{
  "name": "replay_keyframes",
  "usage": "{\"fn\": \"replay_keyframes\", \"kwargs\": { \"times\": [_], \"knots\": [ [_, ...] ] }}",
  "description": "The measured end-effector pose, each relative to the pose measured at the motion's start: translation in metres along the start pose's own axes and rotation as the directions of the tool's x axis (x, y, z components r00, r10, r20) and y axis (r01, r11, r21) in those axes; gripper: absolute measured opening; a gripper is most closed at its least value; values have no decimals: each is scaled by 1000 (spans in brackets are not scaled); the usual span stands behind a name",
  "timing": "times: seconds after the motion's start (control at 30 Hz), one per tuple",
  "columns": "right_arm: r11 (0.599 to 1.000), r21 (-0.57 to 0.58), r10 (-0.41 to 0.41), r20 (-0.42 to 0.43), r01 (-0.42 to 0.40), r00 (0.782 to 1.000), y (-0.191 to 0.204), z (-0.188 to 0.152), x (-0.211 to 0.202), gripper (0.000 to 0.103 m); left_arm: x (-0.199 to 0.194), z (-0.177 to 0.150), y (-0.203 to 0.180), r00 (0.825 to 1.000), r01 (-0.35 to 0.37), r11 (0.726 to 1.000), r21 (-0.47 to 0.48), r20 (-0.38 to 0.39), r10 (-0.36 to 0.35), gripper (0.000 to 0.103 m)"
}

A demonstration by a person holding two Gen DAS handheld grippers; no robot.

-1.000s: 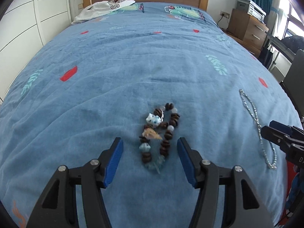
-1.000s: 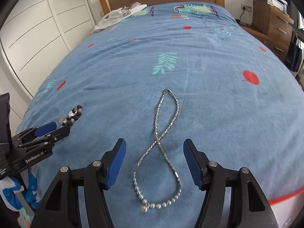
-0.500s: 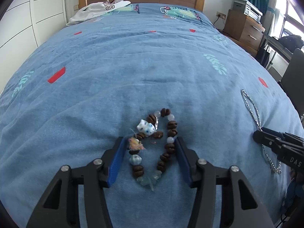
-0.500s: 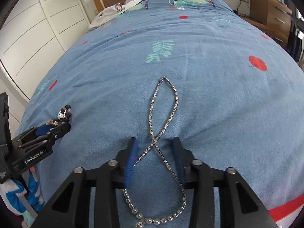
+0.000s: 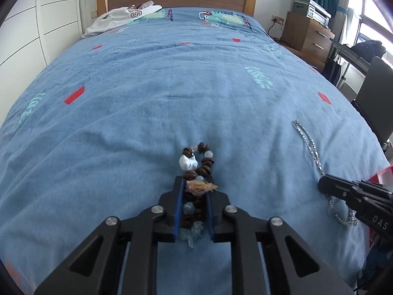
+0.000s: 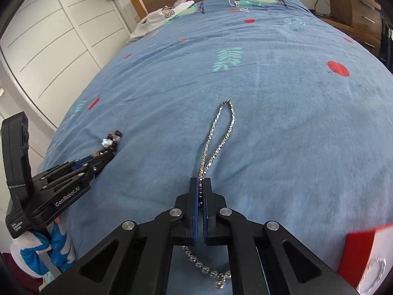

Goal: Organize jewelry
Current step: 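Grasp the beaded bracelet with the left tool while the right tool grasps the silver necklace, then carry the bracelet and necklace into the red box and open both tools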

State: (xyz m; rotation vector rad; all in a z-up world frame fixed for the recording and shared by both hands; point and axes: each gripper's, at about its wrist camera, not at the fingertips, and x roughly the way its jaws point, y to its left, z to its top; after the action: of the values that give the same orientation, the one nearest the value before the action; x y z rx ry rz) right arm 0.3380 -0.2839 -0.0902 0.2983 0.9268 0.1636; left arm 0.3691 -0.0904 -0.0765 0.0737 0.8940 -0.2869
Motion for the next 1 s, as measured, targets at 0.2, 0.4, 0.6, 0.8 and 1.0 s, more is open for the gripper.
{"fn": "replay_keyframes", "kwargs": {
  "times": [0.2,0.4,0.6,0.8,1.0],
  "knots": [
    [999,5,52,55,-52,997,11,-20,-42,3,-49,-15,-10,999,-2,1000,12,44,1,13],
    [996,10,88,123,-90,988,22,-40,-104,3,-111,-26,-29,995,14,999,39,93,-18,13],
    [995,4,102,187,-104,977,31,-63,-165,3,-170,-36,-50,990,52,997,57,127,-59,13],
    [996,15,79,252,-86,965,17,-84,-225,3,-210,-47,-90,984,88,990,107,146,-104,13],
    [998,59,19,294,-37,956,-26,-97,-269,3,-223,-50,-148,974,157,976,154,140,-179,13]
  ]
}}
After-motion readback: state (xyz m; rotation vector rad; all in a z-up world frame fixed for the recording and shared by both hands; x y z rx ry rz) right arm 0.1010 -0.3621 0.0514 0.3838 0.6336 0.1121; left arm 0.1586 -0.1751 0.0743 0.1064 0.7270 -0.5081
